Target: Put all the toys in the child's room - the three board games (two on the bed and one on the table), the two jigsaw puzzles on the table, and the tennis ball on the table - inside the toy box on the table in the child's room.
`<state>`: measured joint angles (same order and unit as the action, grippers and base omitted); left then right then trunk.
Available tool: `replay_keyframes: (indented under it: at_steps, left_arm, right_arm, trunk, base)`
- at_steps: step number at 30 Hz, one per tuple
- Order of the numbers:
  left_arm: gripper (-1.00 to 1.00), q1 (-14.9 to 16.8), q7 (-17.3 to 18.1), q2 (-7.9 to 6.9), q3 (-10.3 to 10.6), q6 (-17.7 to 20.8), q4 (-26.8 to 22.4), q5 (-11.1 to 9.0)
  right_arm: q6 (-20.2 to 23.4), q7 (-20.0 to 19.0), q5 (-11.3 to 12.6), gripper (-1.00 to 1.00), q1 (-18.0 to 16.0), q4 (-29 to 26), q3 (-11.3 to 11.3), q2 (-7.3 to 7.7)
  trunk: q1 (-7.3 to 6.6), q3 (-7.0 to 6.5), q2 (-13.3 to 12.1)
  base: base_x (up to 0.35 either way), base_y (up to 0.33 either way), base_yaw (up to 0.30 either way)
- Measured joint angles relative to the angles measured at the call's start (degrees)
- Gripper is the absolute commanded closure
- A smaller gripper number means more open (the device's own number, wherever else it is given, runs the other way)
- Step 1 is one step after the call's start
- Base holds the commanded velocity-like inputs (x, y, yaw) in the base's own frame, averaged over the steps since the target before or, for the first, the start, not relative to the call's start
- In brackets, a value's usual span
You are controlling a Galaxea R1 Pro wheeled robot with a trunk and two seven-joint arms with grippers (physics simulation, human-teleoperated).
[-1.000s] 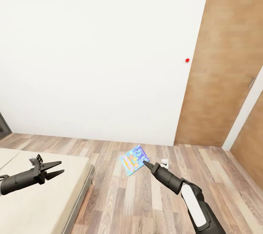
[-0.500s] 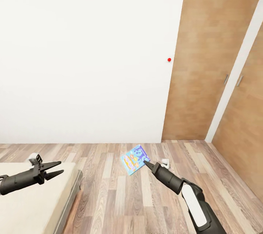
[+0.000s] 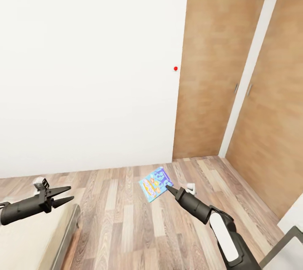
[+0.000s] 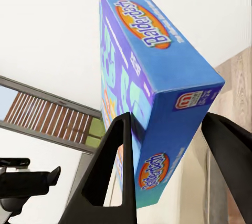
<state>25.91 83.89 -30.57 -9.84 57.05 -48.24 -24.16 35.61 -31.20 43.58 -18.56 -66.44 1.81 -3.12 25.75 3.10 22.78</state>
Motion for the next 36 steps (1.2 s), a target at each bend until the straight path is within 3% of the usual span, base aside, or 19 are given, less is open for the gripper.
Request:
replay_keyframes:
  at_steps: [7,36]
  left_arm:
    - [-1.00,0.0,-2.3,0.08,0.0,0.1,0.0,0.0]
    - [-1.00,0.0,-4.9,0.01,-0.1,0.1,0.0,0.1]
  right_arm:
    - [0.0,0.0,0.1,1.00,0.0,0.0,0.0,0.03]
    - [0.0,0.1,0.1,1.00,0.0,0.1,1.7,0.03]
  trunk:
    - [0.00,0.00,0.0]
    - [0.00,0.00,0.0]
  base:
    - [0.000,0.000,-0.261]
    - [0.000,0.000,-0.249]
